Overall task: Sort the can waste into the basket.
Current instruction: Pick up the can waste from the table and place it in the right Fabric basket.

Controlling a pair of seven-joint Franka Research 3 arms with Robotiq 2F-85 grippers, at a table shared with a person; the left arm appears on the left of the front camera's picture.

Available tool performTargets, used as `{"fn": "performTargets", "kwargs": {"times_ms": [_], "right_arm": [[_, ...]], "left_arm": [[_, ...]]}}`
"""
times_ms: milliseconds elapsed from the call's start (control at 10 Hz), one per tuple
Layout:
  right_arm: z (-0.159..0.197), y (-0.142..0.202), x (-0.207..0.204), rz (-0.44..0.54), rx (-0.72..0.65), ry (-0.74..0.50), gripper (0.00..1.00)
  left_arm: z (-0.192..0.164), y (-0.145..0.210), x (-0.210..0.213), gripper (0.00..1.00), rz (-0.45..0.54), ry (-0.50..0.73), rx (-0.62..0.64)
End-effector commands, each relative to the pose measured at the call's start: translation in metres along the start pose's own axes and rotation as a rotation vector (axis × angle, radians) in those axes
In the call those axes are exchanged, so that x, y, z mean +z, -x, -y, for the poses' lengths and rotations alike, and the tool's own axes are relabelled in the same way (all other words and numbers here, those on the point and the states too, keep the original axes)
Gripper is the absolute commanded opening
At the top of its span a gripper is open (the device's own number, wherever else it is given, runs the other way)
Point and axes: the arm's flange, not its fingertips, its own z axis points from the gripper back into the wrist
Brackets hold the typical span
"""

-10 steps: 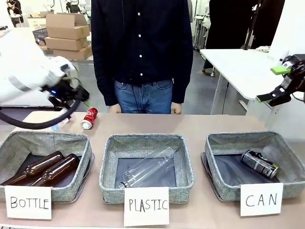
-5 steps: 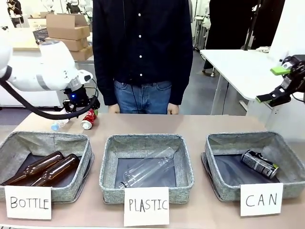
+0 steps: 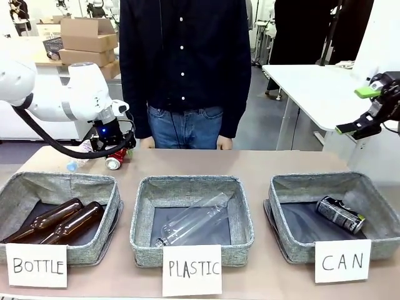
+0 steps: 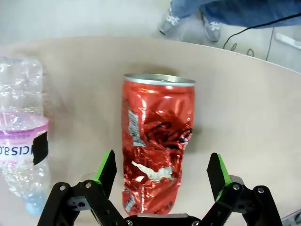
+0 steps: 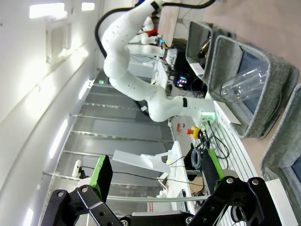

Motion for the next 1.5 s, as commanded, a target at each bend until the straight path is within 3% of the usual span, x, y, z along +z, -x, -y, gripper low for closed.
{"fn": "performTargets", "kwargs": {"times_ms": [0, 100, 200, 300, 400, 500, 600, 1400], "right_arm": [[-0.002, 0.001, 0.002, -0.012, 0.017, 0.000, 1.00], [-0.002, 0.001, 0.002, -0.012, 0.017, 0.000, 1.00], [-0.002, 0.001, 0.002, -0.012, 0.017, 0.000, 1.00], [-0.002, 0.001, 0.002, -0.012, 0.017, 0.000, 1.00], [-0.002, 0.001, 0.002, -0.012, 0.017, 0.000, 1.00], [-0.002, 0.001, 0.002, -0.012, 0.017, 0.000, 1.00], [-0.002, 0.001, 0.002, -0.012, 0.017, 0.000, 1.00], [-0.002, 0.001, 0.002, -0.012, 0.017, 0.000, 1.00]], "left_arm": [[0.000, -0.005, 0.004, 1.00, -0.011, -0.045, 0.032], [0.000, -0.005, 0.002, 1.00, -0.018, -0.064, 0.041], [0.001, -0.005, 0.001, 0.40, -0.030, -0.069, 0.060], [0.001, -0.005, -0.001, 0.40, -0.033, -0.087, 0.056], [0.001, -0.005, -0.002, 0.00, -0.038, -0.093, 0.053], [0.000, -0.005, -0.002, 0.36, -0.037, -0.092, 0.051], [0.000, -0.005, -0.002, 0.00, -0.034, -0.094, 0.049], [-0.006, 0.017, 0.021, 0.00, -0.048, -0.022, 0.034]]}}
